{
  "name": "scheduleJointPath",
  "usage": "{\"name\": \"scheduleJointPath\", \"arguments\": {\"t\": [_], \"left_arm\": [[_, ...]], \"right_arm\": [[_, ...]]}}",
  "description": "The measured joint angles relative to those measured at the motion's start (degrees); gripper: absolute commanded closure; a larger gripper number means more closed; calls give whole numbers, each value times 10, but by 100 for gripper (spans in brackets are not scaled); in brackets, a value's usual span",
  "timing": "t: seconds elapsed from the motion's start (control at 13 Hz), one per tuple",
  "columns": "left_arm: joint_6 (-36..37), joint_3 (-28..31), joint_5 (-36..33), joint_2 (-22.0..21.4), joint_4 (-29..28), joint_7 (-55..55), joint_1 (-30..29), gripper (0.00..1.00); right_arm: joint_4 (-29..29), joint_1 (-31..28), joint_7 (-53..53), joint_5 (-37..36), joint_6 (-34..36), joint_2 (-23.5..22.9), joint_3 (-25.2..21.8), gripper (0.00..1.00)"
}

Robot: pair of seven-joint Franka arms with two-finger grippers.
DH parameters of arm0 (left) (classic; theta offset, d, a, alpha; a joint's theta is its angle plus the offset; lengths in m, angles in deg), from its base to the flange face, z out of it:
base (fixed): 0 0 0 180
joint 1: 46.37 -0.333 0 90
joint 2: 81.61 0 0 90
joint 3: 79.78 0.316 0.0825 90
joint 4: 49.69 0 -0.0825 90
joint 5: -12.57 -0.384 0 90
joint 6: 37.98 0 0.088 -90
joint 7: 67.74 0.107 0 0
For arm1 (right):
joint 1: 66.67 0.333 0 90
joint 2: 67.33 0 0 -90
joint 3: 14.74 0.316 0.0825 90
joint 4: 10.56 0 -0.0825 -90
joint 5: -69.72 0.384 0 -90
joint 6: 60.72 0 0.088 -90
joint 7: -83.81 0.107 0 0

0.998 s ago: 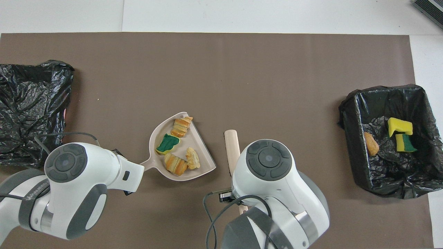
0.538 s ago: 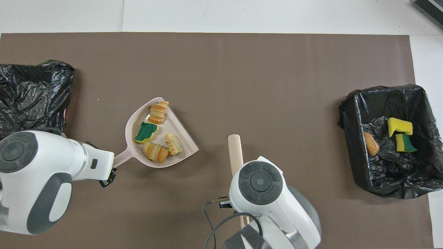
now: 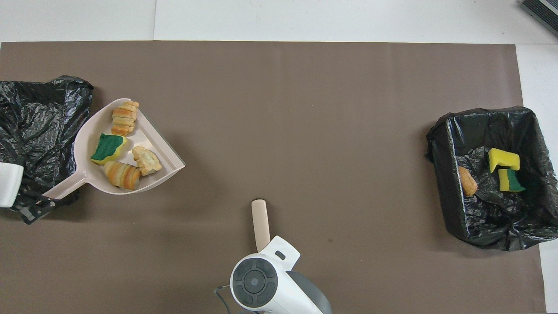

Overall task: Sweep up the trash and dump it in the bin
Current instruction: 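Tip the dustpan into the bin with the left gripper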

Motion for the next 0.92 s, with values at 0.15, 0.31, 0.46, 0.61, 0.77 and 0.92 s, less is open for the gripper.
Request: {"name": "scheduleJointPath", "arguments": {"t": [0.15,0.31,0.46,0.61,0.77,0.92], "left_arm": [[51,1,-27,49,86,59,-50,100],[73,1,-61,99,168,126,-103,100],[73,2,-76,131,211,158,-150,100],[54,2,-90,144,227,169,-192,100],[23,2,-143,146,231,180,-215,100],[11,1,-184,146,232,181,-218,100]], "right_arm": [[16,-3,5,-4,23,2,-3,0],[49,-24,5,-7,57,15,-6,0],[87,-60,-11,-14,116,34,-7,0],[128,-96,-69,-31,185,46,-9,0],[173,-135,-132,-54,244,49,-11,0],[208,-171,-194,-73,281,49,-12,0]]}}
